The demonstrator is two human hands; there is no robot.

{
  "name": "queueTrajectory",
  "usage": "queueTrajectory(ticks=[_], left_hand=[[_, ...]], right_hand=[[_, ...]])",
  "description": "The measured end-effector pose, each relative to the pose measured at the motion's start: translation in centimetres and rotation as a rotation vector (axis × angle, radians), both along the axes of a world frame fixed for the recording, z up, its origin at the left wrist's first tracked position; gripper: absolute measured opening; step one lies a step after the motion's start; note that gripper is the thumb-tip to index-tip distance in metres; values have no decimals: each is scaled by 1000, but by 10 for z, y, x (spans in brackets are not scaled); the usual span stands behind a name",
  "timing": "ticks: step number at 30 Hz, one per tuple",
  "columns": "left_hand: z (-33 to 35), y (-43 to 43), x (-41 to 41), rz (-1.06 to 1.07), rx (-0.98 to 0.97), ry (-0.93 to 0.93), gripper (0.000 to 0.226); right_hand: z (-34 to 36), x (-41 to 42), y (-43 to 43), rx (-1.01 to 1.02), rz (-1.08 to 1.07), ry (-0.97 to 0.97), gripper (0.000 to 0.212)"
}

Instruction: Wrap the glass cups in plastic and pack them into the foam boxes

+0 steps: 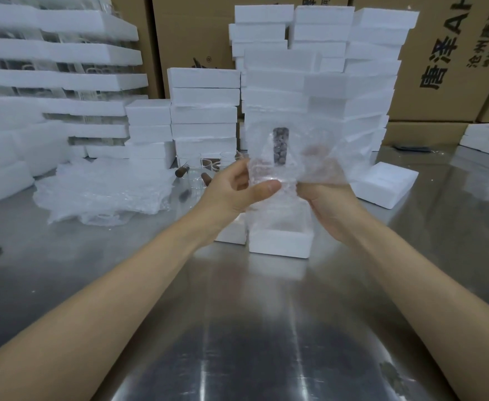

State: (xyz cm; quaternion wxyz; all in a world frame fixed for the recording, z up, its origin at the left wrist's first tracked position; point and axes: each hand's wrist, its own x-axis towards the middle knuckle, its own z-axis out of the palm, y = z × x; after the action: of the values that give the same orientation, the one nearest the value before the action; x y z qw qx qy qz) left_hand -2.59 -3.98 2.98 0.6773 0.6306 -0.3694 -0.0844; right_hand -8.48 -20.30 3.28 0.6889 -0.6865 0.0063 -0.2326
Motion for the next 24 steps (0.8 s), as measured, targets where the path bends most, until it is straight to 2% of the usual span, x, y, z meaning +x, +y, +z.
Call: queueTrajectory(ticks=[2, 4, 6, 8, 10, 14, 16, 18, 21, 24], left_hand=[[-3, 1, 0, 17, 14, -15, 43], [-5, -1, 0, 83, 11, -27, 48], [-6, -3, 2, 196, -31, -1, 49], [-6, -4, 4, 300, -85, 44, 47], [-3, -1, 3, 334, -89, 38, 51], [3, -2, -5, 251, -102, 16, 59], [5, -4, -10, 199, -107, 13, 51], [6, -4, -13, 155, -106, -7, 48], [7, -6, -17, 65, -129, -14, 50], [4, -14, -24, -20, -165, -28, 38]], right_hand=[[-3, -2, 2, -167, -94, 50, 17], [-2, -2, 5, -234, -160, 84, 14], [4, -1, 6, -188, -7, 18, 9], [6, -1, 10, -68, 215, -6, 20], [5, 2, 11, -12, 252, 40, 34], [6, 0, 7, 133, 271, 26, 28], [5, 0, 7, 164, 235, 27, 24], [4, 0, 12, 194, 201, 36, 31], [2, 2, 19, 303, 309, 60, 48], [3, -2, 22, 217, 438, 104, 23]])
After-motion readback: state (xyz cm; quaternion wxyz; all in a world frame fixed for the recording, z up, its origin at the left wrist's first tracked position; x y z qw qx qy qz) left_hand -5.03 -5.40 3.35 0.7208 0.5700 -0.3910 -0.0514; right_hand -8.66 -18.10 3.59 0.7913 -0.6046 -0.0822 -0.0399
